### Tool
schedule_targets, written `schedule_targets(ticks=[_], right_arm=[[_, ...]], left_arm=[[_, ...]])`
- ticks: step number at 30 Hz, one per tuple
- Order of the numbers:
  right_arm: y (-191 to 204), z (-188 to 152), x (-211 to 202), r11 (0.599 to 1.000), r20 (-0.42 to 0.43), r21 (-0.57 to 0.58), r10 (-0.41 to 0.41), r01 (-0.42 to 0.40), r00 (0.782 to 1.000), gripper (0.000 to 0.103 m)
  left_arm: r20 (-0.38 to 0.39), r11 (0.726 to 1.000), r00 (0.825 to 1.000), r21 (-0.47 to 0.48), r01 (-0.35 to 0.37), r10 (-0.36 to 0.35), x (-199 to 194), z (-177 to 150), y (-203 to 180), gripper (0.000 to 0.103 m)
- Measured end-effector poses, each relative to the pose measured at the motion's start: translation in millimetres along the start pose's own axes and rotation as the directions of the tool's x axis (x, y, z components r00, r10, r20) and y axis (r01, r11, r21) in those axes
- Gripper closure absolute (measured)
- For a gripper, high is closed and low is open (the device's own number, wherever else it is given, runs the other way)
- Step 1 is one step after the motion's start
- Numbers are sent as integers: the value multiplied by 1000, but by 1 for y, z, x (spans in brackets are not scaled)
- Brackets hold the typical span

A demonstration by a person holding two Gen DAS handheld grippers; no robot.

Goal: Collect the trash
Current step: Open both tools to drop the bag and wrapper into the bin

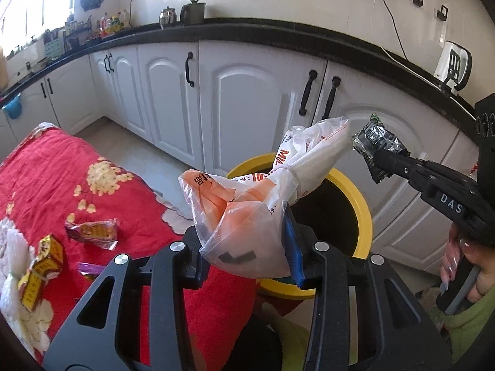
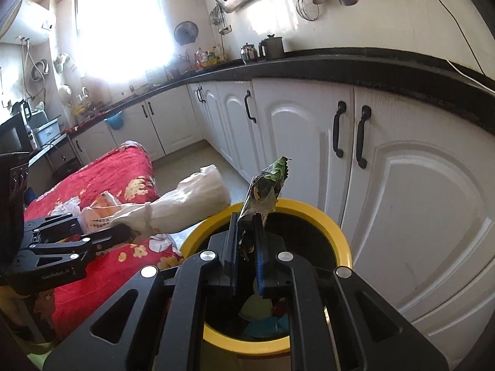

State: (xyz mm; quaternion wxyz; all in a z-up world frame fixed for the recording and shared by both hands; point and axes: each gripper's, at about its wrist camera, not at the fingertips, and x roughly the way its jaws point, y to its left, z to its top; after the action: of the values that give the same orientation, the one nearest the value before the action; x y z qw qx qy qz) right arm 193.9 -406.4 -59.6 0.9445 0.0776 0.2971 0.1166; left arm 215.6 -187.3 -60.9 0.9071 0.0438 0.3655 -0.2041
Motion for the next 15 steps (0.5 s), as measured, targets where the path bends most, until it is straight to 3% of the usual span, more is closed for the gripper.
schedule_targets(ticks=[12,14,15], right_arm=[[-11,-16,26,1000,-95,20,-6,8,995,92],[-13,-20,30,999,-106,21,-27,29,994,72],[-15,-22,31,999,-112,25,-33,36,993,67]], left_arm=[[-46,1000,999,-23,13,-14,33,6,-8,67],[-43,1000,999,-30,9,-10,37,7,-7,61],[-36,999,999,-36,10,-12,38,9,-6,55]])
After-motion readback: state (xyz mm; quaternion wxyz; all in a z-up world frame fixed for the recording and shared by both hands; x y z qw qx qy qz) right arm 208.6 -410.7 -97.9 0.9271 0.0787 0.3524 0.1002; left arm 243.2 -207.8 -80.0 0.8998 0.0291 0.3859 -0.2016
